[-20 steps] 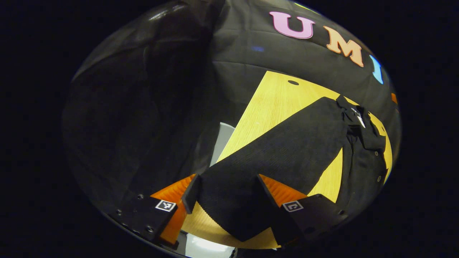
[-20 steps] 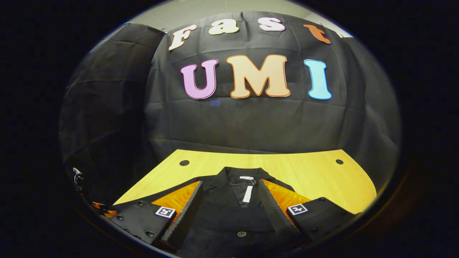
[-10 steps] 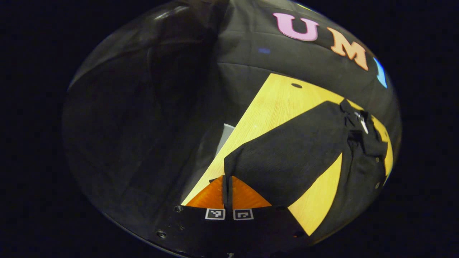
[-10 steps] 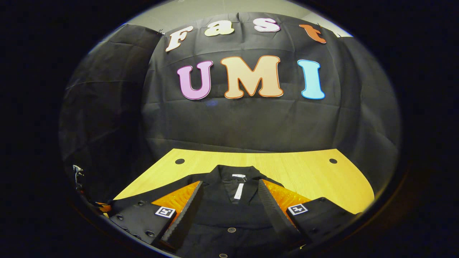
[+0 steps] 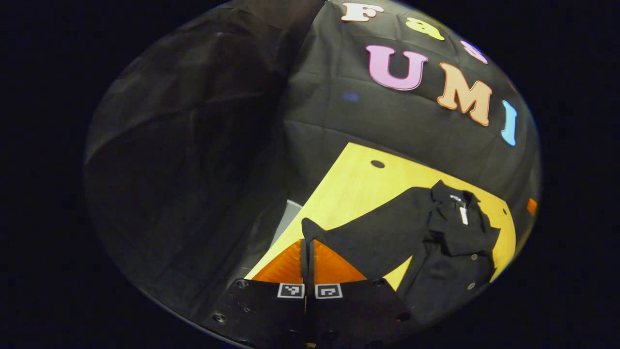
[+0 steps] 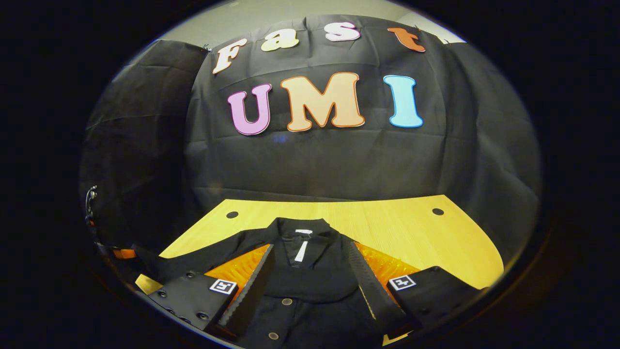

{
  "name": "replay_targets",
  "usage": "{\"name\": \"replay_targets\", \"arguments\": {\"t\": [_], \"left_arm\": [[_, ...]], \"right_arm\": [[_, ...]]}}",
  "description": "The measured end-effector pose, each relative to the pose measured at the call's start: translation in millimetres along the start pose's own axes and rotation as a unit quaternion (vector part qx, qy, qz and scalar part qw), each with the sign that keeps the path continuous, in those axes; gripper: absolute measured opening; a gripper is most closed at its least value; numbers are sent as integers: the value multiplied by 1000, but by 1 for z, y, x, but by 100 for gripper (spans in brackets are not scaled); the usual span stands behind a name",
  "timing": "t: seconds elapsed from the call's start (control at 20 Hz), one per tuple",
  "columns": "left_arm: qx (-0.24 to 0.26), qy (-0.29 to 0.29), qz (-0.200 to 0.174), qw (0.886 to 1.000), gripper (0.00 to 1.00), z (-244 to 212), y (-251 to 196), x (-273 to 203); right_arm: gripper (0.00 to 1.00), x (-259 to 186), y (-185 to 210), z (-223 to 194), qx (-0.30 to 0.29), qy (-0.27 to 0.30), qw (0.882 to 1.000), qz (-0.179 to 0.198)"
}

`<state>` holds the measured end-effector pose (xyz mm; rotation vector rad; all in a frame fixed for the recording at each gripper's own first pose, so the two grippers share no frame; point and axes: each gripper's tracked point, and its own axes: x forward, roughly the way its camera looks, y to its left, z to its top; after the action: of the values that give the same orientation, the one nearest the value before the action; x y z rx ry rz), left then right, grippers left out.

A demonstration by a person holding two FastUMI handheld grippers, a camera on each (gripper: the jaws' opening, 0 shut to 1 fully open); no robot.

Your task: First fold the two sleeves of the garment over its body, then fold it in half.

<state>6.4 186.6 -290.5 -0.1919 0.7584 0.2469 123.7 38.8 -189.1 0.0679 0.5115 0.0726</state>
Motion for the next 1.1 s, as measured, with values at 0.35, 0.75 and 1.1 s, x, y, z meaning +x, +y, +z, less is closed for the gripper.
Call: {"name": "replay_targets", "arguments": {"t": [0.35,0.75,1.1], "left_arm": [[31,-39,-42,998,0,42,-73,-6],[78,-65,-118,988,0,68,-184,-6],[121,-62,-178,975,0,66,-279,-5]], "right_arm": [[98,-19,-60,-5,24,-9,1000,-17],[98,-49,-135,-21,61,-17,996,-57],[98,-75,-188,-40,83,-17,993,-86]]}}
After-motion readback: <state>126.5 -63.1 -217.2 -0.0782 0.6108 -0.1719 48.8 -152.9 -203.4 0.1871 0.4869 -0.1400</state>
